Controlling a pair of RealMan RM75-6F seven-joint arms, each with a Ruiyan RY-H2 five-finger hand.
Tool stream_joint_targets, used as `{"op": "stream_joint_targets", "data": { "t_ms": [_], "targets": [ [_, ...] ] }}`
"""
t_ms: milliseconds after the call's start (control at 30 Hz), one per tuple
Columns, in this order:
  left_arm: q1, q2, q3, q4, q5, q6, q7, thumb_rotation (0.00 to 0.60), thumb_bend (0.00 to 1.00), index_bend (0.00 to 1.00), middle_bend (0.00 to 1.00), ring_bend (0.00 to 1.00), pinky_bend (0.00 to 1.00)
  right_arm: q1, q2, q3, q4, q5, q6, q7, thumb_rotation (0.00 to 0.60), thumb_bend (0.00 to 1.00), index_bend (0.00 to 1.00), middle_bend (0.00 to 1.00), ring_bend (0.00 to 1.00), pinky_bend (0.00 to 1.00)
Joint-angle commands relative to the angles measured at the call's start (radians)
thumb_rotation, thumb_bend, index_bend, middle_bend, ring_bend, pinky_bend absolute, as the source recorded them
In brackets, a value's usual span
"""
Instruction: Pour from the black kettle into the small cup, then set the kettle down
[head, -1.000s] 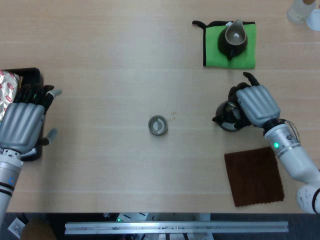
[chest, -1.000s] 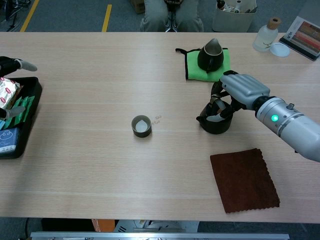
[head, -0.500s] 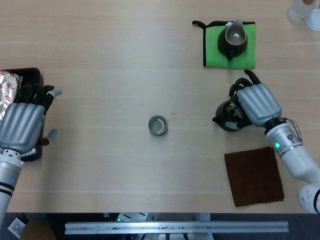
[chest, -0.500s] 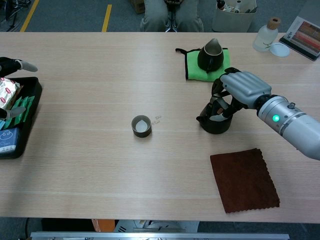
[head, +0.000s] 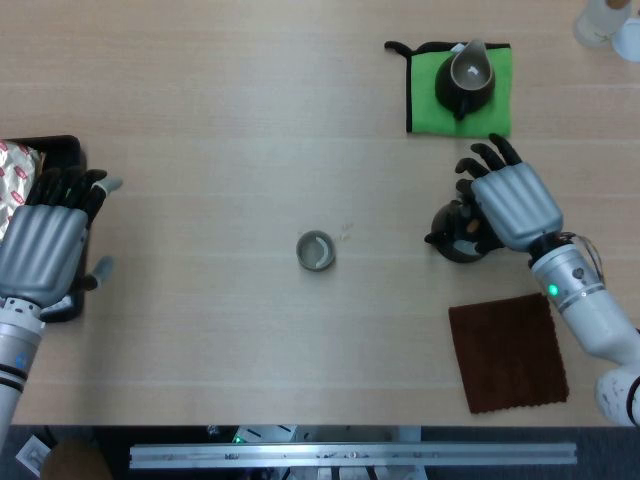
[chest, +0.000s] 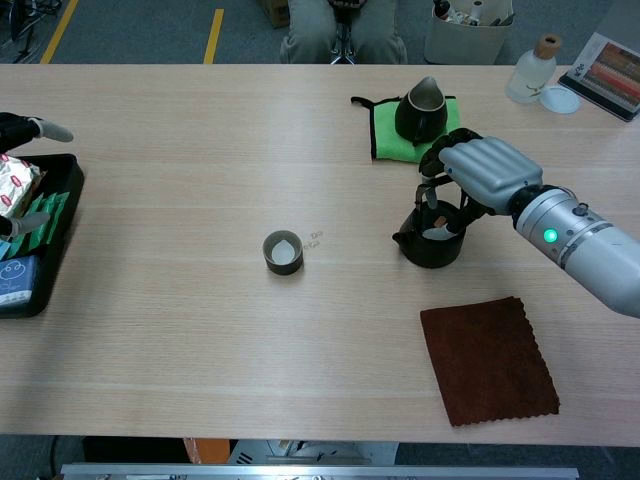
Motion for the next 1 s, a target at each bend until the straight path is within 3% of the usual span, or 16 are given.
{"op": "stream_joint_targets", "data": {
  "t_ms": [33,400,467,533,800,1000],
  "targets": [
    [0.001,0.001,0.000,-0.001,0.001,0.001,-0.001,0.600,0.27,0.14,0.13,0.09,0.09,0.000,0.003,-0.002,-0.006,0.003,0.000,-0.004,0.471,0.00,0.45,0.24,0.09,0.00],
    [0.004,0.011,-0.007,-0.005,0.005,0.012,-0.012,0.600,0.27,0.14,0.13,0.09,0.09,-0.010,0.026,0.002,-0.032,-0.012,0.038,-0.010,0.477,0.00,0.12,0.09,0.00,0.00],
    [0.006,0.012,-0.006,-0.006,0.009,0.014,-0.014,0.600,0.27,0.14,0.13,0.09,0.09,-0.016,0.033,0.002,-0.037,-0.021,0.056,-0.014,0.545,0.00,0.07,0.07,0.00,0.00],
    [0.008,0.012,-0.005,-0.004,0.019,0.018,-0.017,0.600,0.27,0.14,0.13,0.09,0.09,-0.026,0.045,0.001,-0.051,-0.019,0.072,-0.016,0.598,0.00,0.06,0.06,0.00,0.00],
    [0.024,0.005,-0.005,0.020,0.079,0.051,-0.061,0.600,0.27,0.14,0.13,0.09,0.09,-0.080,0.143,-0.008,-0.159,-0.020,0.160,-0.044,0.600,0.00,0.06,0.07,0.00,0.00],
    [0.051,-0.008,0.001,0.047,0.133,0.094,-0.107,0.600,0.27,0.14,0.13,0.09,0.09,-0.149,0.243,-0.024,-0.250,-0.088,0.285,-0.048,0.600,0.00,0.07,0.11,0.00,0.00]
  ]
}}
